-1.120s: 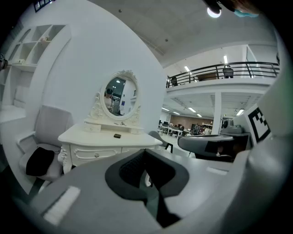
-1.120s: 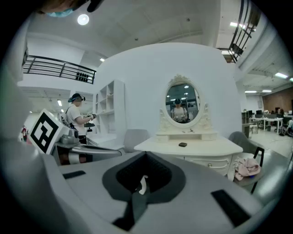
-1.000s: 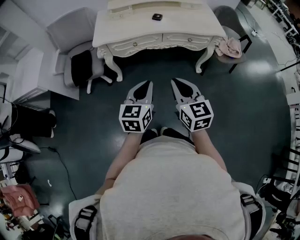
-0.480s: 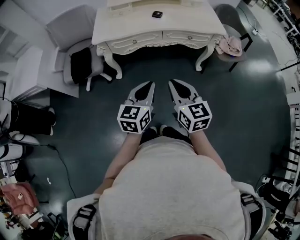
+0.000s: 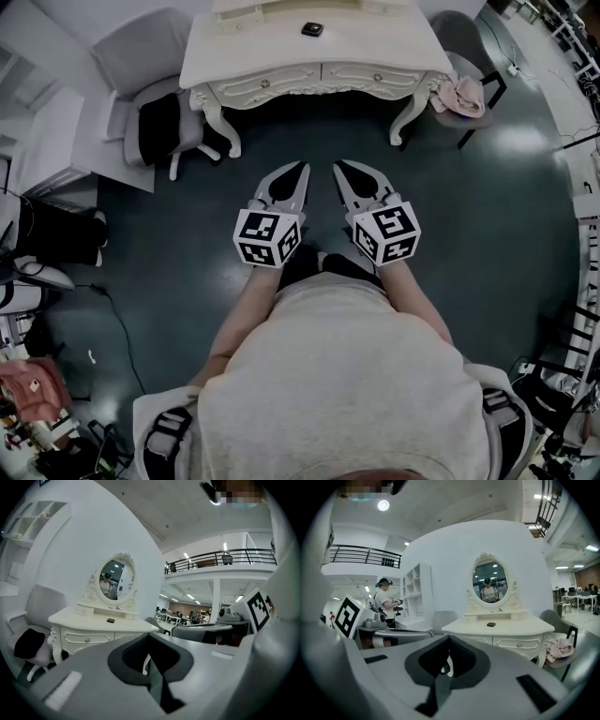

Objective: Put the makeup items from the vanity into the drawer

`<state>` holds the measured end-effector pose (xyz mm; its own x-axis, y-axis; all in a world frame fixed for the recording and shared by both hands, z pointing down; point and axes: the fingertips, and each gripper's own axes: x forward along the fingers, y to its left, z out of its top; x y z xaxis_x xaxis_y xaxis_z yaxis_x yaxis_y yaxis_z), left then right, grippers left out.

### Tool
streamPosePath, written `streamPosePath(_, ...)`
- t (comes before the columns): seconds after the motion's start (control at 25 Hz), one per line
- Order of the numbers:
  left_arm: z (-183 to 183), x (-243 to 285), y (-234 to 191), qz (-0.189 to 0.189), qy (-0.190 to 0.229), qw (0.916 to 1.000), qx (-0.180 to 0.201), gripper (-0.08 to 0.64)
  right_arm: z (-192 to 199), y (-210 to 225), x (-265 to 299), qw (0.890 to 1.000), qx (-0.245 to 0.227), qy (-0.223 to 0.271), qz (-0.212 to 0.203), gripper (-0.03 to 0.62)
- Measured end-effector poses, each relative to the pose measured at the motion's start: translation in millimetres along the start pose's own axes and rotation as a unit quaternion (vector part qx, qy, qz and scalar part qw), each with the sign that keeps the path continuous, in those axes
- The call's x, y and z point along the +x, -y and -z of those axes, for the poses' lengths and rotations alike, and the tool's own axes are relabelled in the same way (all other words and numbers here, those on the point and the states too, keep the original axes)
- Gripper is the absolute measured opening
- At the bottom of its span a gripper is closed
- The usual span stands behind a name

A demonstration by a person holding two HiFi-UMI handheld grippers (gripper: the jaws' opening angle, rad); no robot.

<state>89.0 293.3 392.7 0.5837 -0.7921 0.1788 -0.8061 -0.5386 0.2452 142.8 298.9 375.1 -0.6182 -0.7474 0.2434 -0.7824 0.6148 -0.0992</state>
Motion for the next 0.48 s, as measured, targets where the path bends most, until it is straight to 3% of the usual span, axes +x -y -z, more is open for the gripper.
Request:
streamPosePath(0.16, 0, 5, -1, -0.010, 0.003, 0.9998, -0.016, 0.009, 7, 7, 1, 1.000, -0.005, -0.015, -0.003, 0.008)
streamPosePath(0.48, -2, 30, -21, -0.018, -0.014, 0.9997, 0.000, 0.009, 3, 24, 29, 1.000, 0.015, -0.011, -0.009, 0.008)
